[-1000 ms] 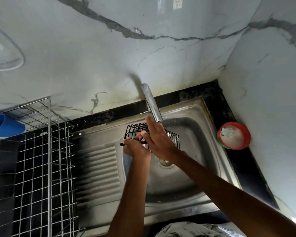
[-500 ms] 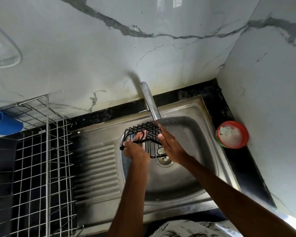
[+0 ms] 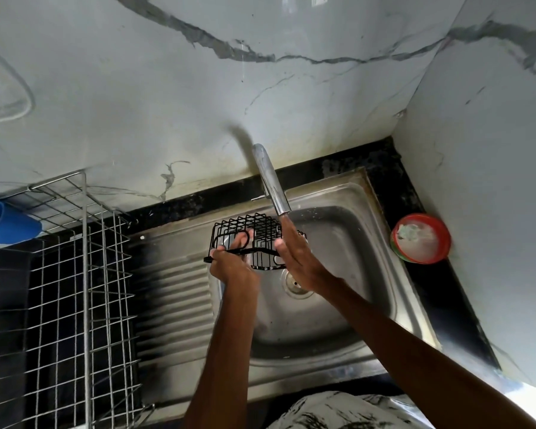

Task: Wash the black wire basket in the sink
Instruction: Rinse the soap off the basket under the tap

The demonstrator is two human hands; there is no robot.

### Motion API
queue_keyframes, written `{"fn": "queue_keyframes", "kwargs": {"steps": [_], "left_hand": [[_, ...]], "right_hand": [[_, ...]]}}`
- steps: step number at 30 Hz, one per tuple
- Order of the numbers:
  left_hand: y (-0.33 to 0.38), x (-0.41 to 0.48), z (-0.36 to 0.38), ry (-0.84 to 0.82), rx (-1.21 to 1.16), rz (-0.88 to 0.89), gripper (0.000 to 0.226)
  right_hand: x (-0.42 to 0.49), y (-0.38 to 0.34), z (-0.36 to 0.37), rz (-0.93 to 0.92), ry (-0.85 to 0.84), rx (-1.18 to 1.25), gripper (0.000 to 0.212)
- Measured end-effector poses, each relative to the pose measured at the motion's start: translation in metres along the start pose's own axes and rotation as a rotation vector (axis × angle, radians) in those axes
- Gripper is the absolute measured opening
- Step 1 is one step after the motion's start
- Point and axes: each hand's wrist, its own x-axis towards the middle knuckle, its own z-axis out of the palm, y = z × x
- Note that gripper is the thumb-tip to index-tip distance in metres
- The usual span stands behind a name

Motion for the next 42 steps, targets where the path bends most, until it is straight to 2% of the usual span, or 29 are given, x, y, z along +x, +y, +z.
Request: {"fn": "queue_keyframes", "kwargs": {"steps": [3, 5, 8, 10, 16, 18, 20, 22, 26, 29, 31, 34, 36, 40, 42], "left_hand": [[0.002, 0.006, 0.0, 0.043, -0.006, 0.001, 0.024], [-0.001, 0.009, -0.002, 0.034, -0.006, 0.012, 0.024], [-0.002, 0.005, -0.003, -0.022, -0.051, -0.007, 0.026], [0.001, 0.004, -0.003, -0.047, -0.082, -0.009, 0.027], [0.003, 0.0, 0.002, -0.045, -0.094, -0.024, 0.024], [0.004, 0.0, 0.001, -0.009, -0.069, -0.023, 0.024], [0.005, 0.006, -0.002, 0.003, -0.088, -0.045, 0.021], [0.004, 0.009, -0.006, 0.007, -0.079, -0.045, 0.021], [-0.001, 0.009, -0.012, -0.031, -0.02, -0.029, 0.027], [0.0, 0.016, -0.014, -0.04, 0.043, -0.036, 0.029], [0.004, 0.022, -0.014, -0.043, 0.093, -0.009, 0.03], [0.009, 0.025, -0.013, -0.086, 0.156, 0.032, 0.035], [0.011, 0.022, -0.012, -0.127, 0.22, 0.065, 0.039], [0.012, 0.018, -0.007, -0.231, 0.305, 0.153, 0.04], [0.014, 0.02, -0.005, -0.261, 0.36, 0.176, 0.04]], "right_hand": [[-0.001, 0.023, -0.003, 0.215, -0.088, -0.026, 0.066], [-0.002, 0.014, -0.001, 0.248, -0.14, -0.033, 0.073], [-0.004, -0.023, 0.007, 0.094, -0.131, 0.031, 0.09], [-0.006, -0.038, 0.013, -0.021, -0.1, 0.042, 0.092], [-0.005, -0.008, 0.01, -0.123, 0.001, -0.05, 0.07], [-0.007, 0.008, 0.008, -0.038, 0.012, 0.021, 0.067], [-0.014, 0.02, 0.002, 0.145, -0.041, 0.077, 0.054], [-0.016, 0.027, -0.003, 0.234, -0.093, 0.094, 0.045], [-0.002, 0.004, -0.001, 0.256, -0.104, 0.075, 0.071], [0.003, -0.027, 0.0, 0.148, -0.046, 0.088, 0.078], [0.003, -0.039, -0.001, 0.034, -0.034, 0.111, 0.072], [0.004, -0.039, -0.005, -0.005, -0.089, 0.174, 0.063], [0.003, -0.031, -0.013, 0.043, -0.127, 0.186, 0.06], [0.003, -0.006, -0.032, 0.295, -0.255, 0.18, 0.085], [0.0, -0.003, -0.038, 0.31, -0.252, 0.177, 0.083]]}}
